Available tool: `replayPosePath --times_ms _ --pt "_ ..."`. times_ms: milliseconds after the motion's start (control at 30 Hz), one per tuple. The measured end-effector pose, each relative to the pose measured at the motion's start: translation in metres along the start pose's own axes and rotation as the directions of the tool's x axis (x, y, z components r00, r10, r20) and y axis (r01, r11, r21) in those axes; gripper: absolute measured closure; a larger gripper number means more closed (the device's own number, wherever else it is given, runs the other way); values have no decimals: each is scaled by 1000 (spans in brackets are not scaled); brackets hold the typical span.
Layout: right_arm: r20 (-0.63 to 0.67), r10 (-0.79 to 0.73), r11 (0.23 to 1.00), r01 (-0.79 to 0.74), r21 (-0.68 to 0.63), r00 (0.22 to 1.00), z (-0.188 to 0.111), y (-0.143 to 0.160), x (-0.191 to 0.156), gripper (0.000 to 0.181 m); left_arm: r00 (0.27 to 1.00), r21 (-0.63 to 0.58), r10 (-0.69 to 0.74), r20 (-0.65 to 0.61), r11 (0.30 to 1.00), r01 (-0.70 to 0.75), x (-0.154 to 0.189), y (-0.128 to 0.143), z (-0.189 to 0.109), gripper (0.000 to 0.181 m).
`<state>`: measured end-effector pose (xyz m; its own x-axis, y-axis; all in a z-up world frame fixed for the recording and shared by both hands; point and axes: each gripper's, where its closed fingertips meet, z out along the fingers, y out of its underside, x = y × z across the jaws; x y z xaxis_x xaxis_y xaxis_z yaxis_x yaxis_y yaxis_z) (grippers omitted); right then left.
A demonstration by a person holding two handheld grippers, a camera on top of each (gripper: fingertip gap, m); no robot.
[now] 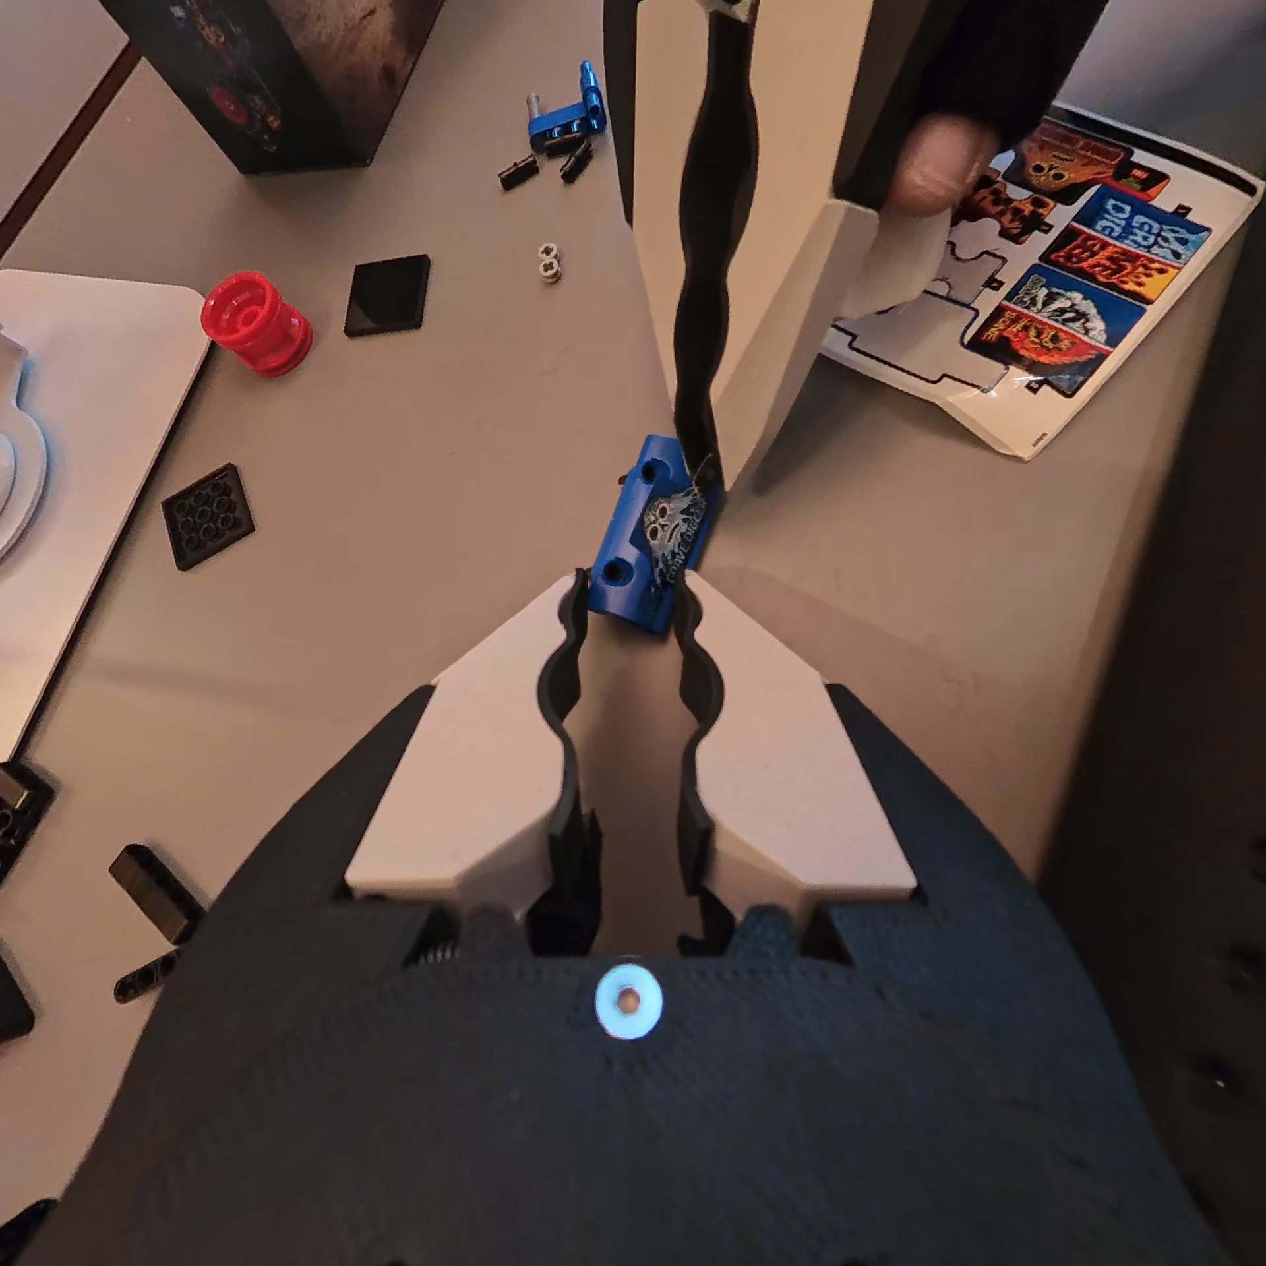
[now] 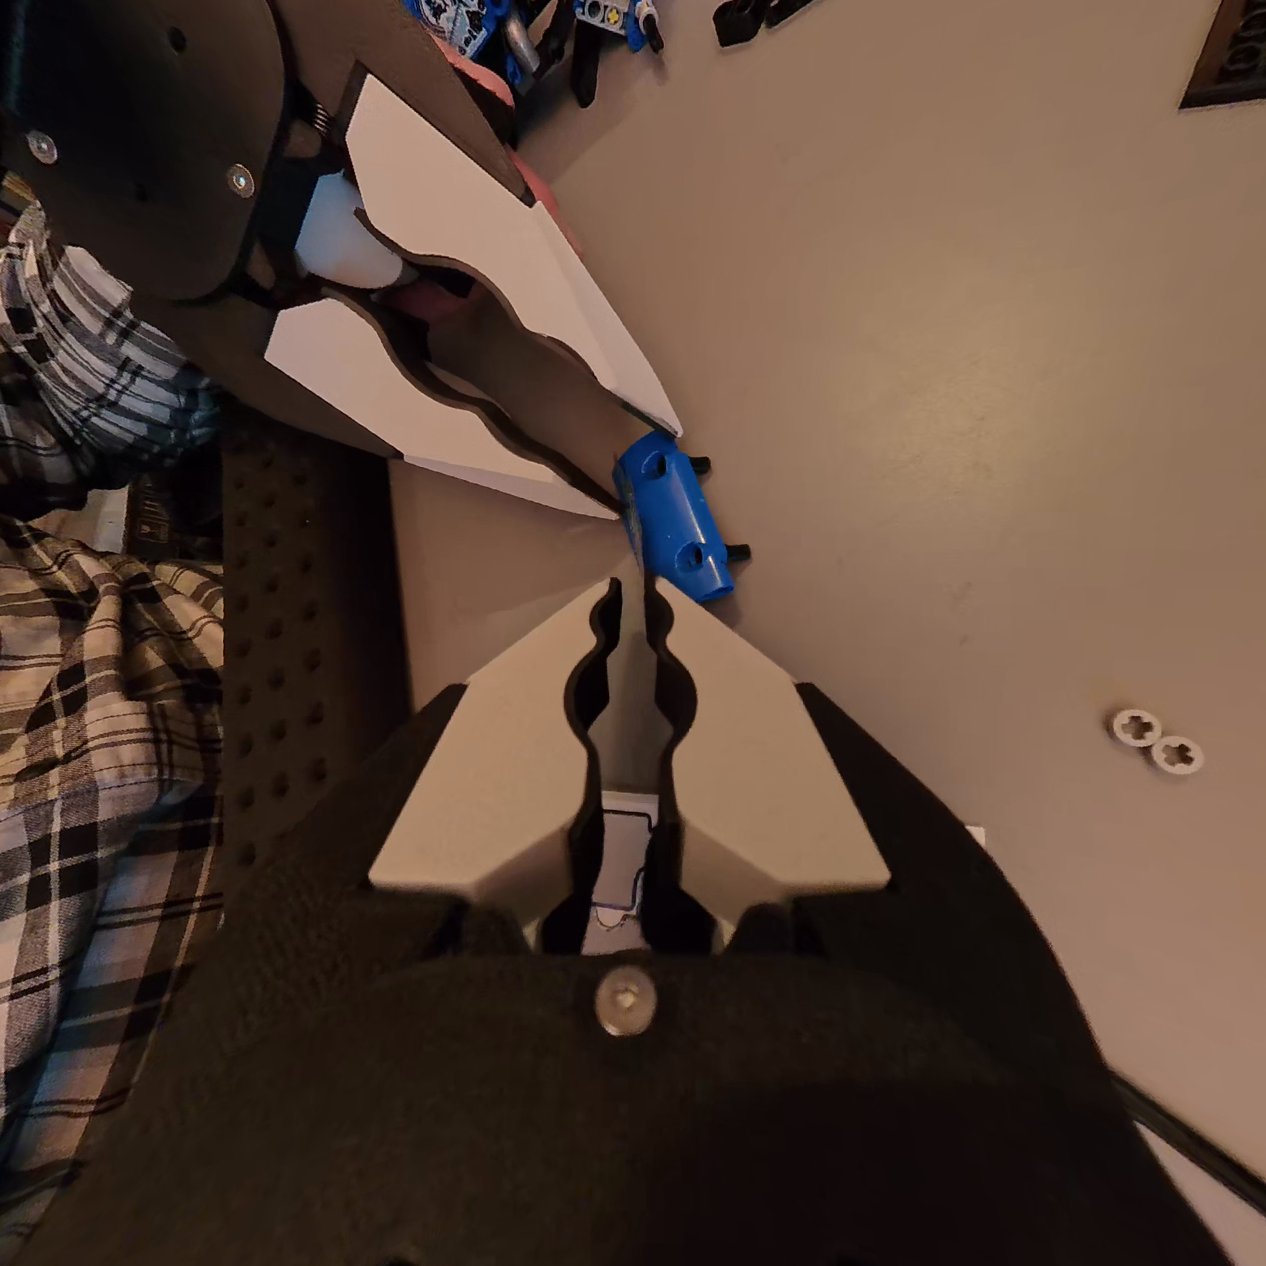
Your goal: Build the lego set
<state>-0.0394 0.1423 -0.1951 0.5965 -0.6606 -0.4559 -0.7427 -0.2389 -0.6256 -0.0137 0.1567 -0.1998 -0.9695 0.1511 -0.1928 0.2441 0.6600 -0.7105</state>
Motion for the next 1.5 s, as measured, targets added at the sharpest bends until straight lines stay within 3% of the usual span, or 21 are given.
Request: replayPosePath --times_ms 1500 --pt "-17 3 1000 -2 15 1000 -3 -3 -4 152 1000 -11 -19 -7 1000 19 -3 -3 3 161"
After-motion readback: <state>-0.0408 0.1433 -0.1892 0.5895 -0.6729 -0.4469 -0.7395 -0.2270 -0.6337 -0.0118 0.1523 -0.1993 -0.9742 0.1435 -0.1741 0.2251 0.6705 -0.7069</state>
